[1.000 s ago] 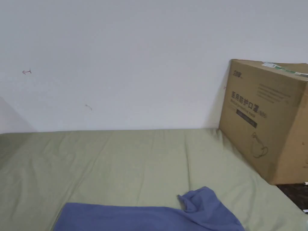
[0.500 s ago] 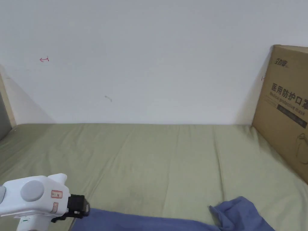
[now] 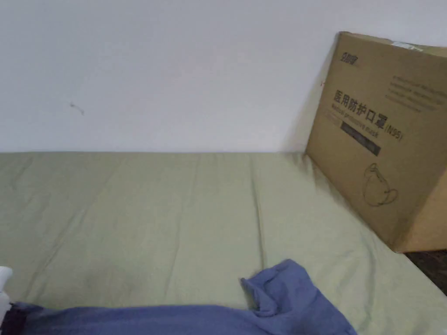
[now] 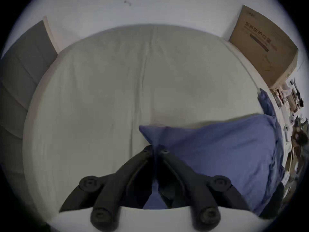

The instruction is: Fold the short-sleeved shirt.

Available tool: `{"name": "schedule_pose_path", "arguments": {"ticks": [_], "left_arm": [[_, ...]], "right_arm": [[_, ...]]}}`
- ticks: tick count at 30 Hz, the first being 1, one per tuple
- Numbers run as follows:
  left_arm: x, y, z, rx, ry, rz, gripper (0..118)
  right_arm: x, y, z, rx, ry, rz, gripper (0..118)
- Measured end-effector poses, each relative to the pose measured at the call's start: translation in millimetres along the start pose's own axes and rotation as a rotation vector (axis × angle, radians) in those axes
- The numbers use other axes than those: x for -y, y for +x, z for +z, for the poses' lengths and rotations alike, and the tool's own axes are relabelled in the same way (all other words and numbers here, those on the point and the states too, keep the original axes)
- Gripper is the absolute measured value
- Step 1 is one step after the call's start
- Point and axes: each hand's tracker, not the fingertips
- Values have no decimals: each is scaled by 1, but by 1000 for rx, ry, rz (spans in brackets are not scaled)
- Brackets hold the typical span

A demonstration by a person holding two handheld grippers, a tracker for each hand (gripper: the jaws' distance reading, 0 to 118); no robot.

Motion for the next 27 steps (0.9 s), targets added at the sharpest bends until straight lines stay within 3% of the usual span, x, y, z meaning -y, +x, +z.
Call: {"name": "schedule_pose_path", "arguments": {"ticks": [1,2,3,4,7,10,13,14,15,16,17,18,19,20,27], "left_arm": [[1,-2,13,-21,56,-5,3],[1,-4,22,33,72,14,3],[10,7,39,53,78,35,3],[12,8,48,39,80,35,3],[17,21,82,41,112,33,3],[23,26,100,58,117,59,3],[35,4,89,52,109,61,3],[37,6,90,58,102,64,3],[36,-3,86,56,95,65,3],[37,-3,88,57,91,69,3],[38,-3,89,60,89,72,3],[39,-3,92,57,92,72,3],[37,-6,91,57,94,72,3],[38,-5,95,58,99,74,3],[46,6,166,83,237,73,3]], "right_arm": [[-14,5,-11,2,1,6,4],[-27,9,-21,27,2,20,40],[-46,11,-38,98,-7,37,102],[-62,14,-53,134,-25,37,118],[-99,24,-102,203,-74,20,117],[-121,19,-147,255,-189,116,114],[-121,15,-192,358,-338,240,99],[-116,14,-197,387,-373,256,99],[-110,9,-198,368,-396,261,87],[-106,3,-199,353,-415,271,85],[-104,-1,-194,397,-385,302,76],[-104,-4,-188,378,-366,295,49],[-107,-5,-188,342,-378,270,13],[-108,-6,-186,314,-381,263,0],[-112,-36,-62,95,-57,207,0]]}}
